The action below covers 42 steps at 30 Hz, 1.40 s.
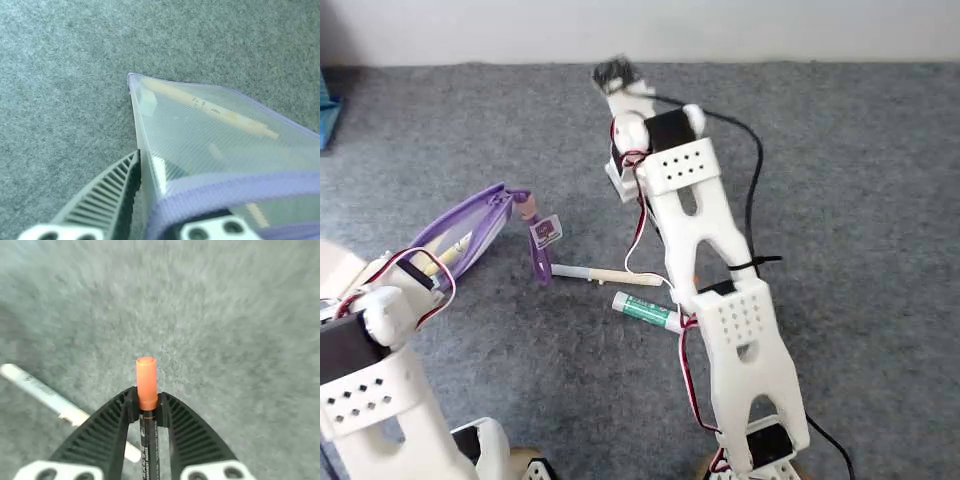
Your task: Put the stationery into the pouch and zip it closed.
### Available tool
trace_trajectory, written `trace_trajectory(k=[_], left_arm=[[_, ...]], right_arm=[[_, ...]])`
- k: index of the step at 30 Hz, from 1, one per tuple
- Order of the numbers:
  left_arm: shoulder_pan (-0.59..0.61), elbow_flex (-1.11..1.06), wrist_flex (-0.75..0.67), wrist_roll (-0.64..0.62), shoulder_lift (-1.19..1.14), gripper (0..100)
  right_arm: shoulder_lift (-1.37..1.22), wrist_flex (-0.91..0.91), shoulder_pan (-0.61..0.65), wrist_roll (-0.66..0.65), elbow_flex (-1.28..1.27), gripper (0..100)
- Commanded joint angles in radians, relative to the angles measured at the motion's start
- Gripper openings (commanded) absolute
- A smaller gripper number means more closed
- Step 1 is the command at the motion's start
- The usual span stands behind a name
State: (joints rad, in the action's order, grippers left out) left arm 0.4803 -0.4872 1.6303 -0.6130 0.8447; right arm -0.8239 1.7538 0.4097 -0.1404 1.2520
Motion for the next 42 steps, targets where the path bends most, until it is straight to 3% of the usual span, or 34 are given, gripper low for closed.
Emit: trace_trajectory(k=[1,9,15,21,31,36,39,42], left_arm=[[0.002,0.061,0.003,-0.009,0.006,1],[-0.003,0.059,0.003,-0.009,0.005,1],[-0.003,0.059,0.002,-0.009,0.005,1],[-0.003,0.059,0.002,-0.009,0.003,1],[-0.003,0.059,0.002,-0.009,0.005,1],[-0.003,0.059,0.002,-0.011,0.005,1],[-0.003,0.059,0.002,-0.011,0.005,1],[-0.003,0.059,0.002,-0.011,0.005,1]], right_arm=[[0.308,0.045,0.03,-0.003,-0.195,0.7],[0.802,0.035,0.179,0.06,-0.582,0.7],[1.032,-0.002,0.351,0.267,-0.608,0.7],[1.162,-0.203,0.487,0.293,-0.612,0.7],[1.211,-0.312,0.506,0.292,-0.62,0.7],[1.294,-0.343,0.524,0.288,-0.827,0.7],[1.399,-0.469,0.545,0.285,-1.008,0.7],[1.477,-0.713,0.544,0.284,-1.195,0.7]])
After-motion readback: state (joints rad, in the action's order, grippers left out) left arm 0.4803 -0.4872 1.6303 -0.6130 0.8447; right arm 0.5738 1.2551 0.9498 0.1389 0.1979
